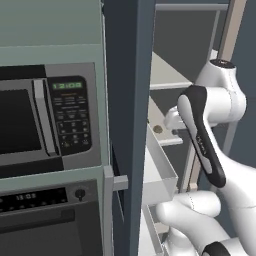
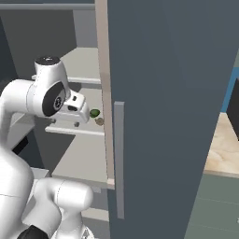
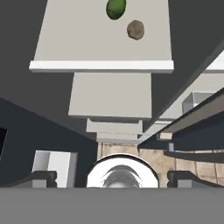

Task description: Take the avocado and garlic out of the freezer and place them in the tupperware container on the counter. Then put the tupperware containing the vegetables back in the freezer.

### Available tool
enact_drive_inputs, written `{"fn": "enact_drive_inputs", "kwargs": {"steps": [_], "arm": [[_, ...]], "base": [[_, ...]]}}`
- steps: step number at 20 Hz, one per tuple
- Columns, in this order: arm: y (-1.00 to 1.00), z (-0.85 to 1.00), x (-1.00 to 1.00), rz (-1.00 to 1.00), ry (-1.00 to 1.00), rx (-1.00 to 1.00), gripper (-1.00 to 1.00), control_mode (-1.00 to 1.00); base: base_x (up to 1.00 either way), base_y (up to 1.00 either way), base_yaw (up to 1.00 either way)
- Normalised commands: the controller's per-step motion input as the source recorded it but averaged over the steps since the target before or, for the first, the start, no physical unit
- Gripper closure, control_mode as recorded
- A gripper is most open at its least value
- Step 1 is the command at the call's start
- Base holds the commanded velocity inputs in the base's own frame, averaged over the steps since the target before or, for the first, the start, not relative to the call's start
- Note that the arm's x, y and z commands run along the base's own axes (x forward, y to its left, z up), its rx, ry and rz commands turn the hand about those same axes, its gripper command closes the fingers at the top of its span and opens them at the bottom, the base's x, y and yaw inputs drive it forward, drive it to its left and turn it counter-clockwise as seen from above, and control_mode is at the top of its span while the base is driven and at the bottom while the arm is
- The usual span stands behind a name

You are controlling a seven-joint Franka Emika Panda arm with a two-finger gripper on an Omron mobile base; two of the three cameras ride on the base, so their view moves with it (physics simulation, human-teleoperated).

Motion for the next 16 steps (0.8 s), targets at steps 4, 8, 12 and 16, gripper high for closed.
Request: {"fn": "enact_drive_inputs", "kwargs": {"steps": [4,8,12,16], "arm": [[-0.04,-0.42,0.60,0.00,-0.08,0.00,-1.00,-1.00],[0.00,-0.49,0.77,0.00,-0.01,0.00,-1.00,-1.00],[0.00,-0.37,0.68,0.00,-0.01,0.00,-1.00,-1.00],[0.00,-0.32,0.44,0.00,-0.09,0.00,-1.00,-1.00]], "base": [[0.00,0.00,0.00],[0.00,0.00,0.00],[0.00,0.00,0.00],[0.00,0.00,0.00]]}}
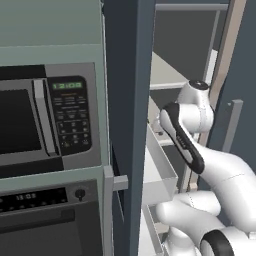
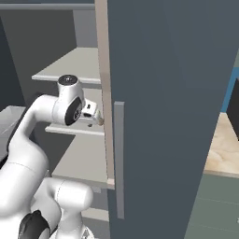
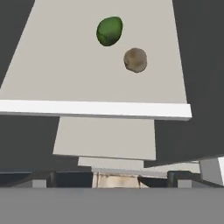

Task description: Take the avocado and garlic out of the freezer and place them in the tupperware container on the counter. Then put the tupperware containing the vegetables back in the freezer.

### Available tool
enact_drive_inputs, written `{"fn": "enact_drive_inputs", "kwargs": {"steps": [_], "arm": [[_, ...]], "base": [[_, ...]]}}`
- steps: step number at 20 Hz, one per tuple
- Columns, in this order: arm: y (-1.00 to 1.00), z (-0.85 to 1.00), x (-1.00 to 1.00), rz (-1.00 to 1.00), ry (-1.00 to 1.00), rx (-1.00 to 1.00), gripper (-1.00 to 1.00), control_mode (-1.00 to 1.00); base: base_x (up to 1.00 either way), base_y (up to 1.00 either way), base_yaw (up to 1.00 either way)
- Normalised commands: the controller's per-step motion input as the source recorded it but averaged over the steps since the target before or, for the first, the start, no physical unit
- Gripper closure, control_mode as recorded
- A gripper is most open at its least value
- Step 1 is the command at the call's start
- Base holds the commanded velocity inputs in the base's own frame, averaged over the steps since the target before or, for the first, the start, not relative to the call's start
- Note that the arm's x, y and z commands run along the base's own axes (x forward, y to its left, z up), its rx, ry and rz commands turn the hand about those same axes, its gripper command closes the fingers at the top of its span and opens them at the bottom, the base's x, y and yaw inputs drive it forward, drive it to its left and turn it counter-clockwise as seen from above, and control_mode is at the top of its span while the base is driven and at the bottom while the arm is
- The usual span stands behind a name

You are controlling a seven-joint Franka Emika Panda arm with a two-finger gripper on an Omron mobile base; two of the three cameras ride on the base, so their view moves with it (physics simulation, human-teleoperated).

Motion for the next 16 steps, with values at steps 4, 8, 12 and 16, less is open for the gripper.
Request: {"fn": "enact_drive_inputs", "kwargs": {"steps": [4,8,12,16], "arm": [[0.00,-0.28,0.49,0.00,-0.07,-0.01,-1.00,-1.00],[0.00,-0.23,0.60,0.00,-0.03,-0.03,-1.00,-1.00],[0.00,-0.09,0.55,0.00,0.00,-0.02,-1.00,-1.00],[-0.02,-0.05,0.53,0.00,0.00,0.00,-1.00,-1.00]], "base": [[0.00,0.00,0.00],[0.00,0.00,0.00],[0.00,0.00,0.00],[0.00,0.00,0.00]]}}
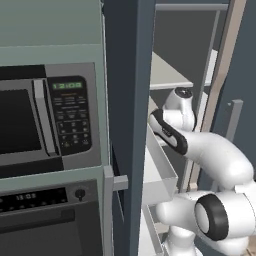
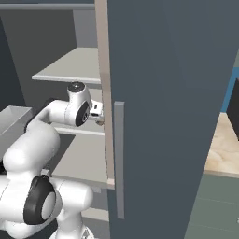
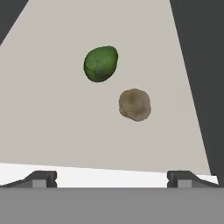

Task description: Take the avocado and garlic out of the freezer and place them in the tupperware container on the counter. Then put the tupperware containing the vegetables back in the freezer.

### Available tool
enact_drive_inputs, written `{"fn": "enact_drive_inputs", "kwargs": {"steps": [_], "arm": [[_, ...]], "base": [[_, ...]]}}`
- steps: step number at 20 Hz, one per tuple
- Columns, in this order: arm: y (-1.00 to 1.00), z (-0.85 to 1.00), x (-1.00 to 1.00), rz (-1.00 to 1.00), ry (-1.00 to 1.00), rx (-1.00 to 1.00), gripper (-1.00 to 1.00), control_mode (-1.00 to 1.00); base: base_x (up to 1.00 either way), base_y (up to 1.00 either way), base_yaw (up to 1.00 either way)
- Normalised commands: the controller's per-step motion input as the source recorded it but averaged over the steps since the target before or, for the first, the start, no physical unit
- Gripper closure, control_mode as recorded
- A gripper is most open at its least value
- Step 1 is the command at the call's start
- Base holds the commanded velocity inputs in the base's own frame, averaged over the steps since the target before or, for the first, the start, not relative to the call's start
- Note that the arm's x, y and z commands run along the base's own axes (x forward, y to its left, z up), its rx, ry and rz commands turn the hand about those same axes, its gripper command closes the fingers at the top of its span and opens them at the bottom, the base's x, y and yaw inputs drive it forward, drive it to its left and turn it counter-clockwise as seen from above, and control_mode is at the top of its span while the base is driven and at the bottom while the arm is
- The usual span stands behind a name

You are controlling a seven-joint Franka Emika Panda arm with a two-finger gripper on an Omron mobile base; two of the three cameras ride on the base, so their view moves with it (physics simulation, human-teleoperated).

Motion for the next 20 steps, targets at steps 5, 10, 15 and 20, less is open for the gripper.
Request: {"fn": "enact_drive_inputs", "kwargs": {"steps": [5,10,15,20], "arm": [[-0.08,-0.13,0.41,0.00,0.00,-0.01,-1.00,-1.00],[-0.09,-0.20,0.22,0.00,0.00,-0.04,-1.00,-1.00],[-0.11,-0.22,0.10,0.00,0.00,-0.05,-1.00,-1.00],[-0.10,-0.23,0.23,0.00,0.00,-0.01,-1.00,-1.00]], "base": [[0.00,0.00,0.00],[0.00,0.00,0.00],[0.00,0.00,0.00],[0.00,0.00,0.00]]}}
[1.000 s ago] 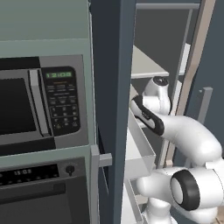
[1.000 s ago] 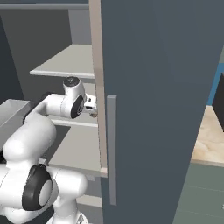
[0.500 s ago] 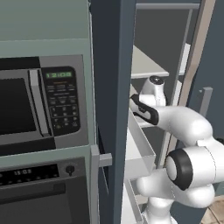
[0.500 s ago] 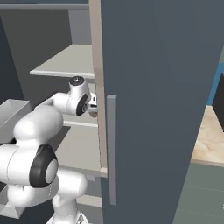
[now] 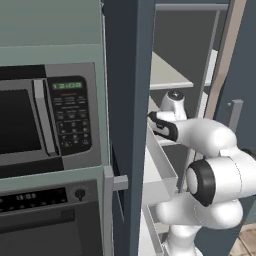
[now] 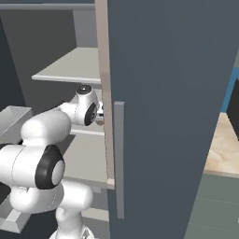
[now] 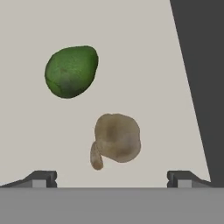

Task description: Take the avocado and garlic out of the freezer and place them in the tupperware container on the counter. Then put the tupperware containing the vegetables back in the freezer.

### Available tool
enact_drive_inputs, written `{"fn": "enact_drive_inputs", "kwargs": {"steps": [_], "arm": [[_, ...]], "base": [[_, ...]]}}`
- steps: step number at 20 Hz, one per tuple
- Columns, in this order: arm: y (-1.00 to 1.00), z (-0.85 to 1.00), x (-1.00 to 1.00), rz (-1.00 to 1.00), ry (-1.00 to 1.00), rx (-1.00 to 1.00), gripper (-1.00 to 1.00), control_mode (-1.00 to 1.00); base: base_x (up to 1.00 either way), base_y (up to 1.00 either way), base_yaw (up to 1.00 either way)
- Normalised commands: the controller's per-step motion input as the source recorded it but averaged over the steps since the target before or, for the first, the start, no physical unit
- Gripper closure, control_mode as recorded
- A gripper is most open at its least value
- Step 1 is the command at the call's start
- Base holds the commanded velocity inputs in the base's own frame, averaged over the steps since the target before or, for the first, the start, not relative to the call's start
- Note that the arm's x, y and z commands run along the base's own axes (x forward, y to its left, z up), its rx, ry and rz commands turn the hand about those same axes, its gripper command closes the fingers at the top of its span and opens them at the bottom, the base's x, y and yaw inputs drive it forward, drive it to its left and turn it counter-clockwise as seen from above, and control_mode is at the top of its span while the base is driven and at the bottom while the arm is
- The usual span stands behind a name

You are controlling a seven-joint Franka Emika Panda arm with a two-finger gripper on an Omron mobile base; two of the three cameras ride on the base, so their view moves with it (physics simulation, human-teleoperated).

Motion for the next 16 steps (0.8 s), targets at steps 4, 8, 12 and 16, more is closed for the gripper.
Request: {"fn": "enact_drive_inputs", "kwargs": {"steps": [4,8,12,16], "arm": [[-0.01,-0.25,0.33,0.00,0.00,0.00,-1.00,-1.00],[0.00,-0.25,0.23,0.00,0.00,0.00,-1.00,-1.00],[-0.01,-0.22,0.23,0.00,0.00,0.00,-1.00,-1.00],[-0.02,-0.17,0.27,0.00,-0.01,0.00,-1.00,-1.00]], "base": [[0.00,0.00,0.00],[0.00,0.00,0.00],[0.00,0.00,0.00],[0.00,0.00,0.00]]}}
